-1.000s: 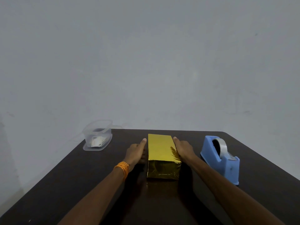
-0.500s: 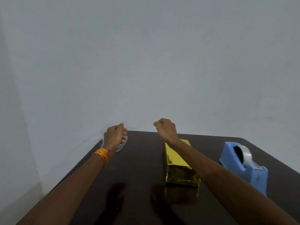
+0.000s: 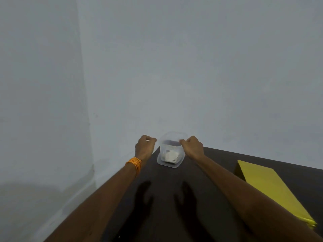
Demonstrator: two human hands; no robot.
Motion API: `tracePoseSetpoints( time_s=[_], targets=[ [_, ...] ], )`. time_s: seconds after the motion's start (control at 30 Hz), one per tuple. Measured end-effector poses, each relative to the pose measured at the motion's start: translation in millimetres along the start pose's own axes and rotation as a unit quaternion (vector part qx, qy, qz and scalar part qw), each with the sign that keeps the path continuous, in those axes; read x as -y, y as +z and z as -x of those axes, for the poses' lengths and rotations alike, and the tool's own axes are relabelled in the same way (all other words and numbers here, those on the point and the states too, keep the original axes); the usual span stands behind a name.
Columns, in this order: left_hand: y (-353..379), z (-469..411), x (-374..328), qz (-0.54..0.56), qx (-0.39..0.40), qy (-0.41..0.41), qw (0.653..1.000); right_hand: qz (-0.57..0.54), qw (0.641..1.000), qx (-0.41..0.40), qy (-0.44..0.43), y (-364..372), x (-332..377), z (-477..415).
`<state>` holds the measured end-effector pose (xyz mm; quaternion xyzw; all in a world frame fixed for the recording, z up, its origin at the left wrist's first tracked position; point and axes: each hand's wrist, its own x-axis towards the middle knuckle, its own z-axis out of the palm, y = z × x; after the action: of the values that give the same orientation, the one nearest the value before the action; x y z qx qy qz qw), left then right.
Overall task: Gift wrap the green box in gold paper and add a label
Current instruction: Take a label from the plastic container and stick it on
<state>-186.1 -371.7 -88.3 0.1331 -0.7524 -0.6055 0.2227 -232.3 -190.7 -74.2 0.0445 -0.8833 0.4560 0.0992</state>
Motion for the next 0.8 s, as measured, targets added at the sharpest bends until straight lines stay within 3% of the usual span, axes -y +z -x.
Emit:
tracePoseSetpoints(
  time_s=[0.27,0.57,0.8],
  targets=[
    [39,-19,11,-0.009,0.104,-0.040,0.994,-0.087,0.993,0.024,0.080,17,-24,-29],
    [32,34,-5,0.013,0.057,0.037,0.998,-0.146,0.989,0.012,0.035,-9,-25,4],
    [19,105,-7,0.054,0.024,0.043,0.997,-0.108,0.994,0.002,-0.013,-40,-28,77]
  ],
)
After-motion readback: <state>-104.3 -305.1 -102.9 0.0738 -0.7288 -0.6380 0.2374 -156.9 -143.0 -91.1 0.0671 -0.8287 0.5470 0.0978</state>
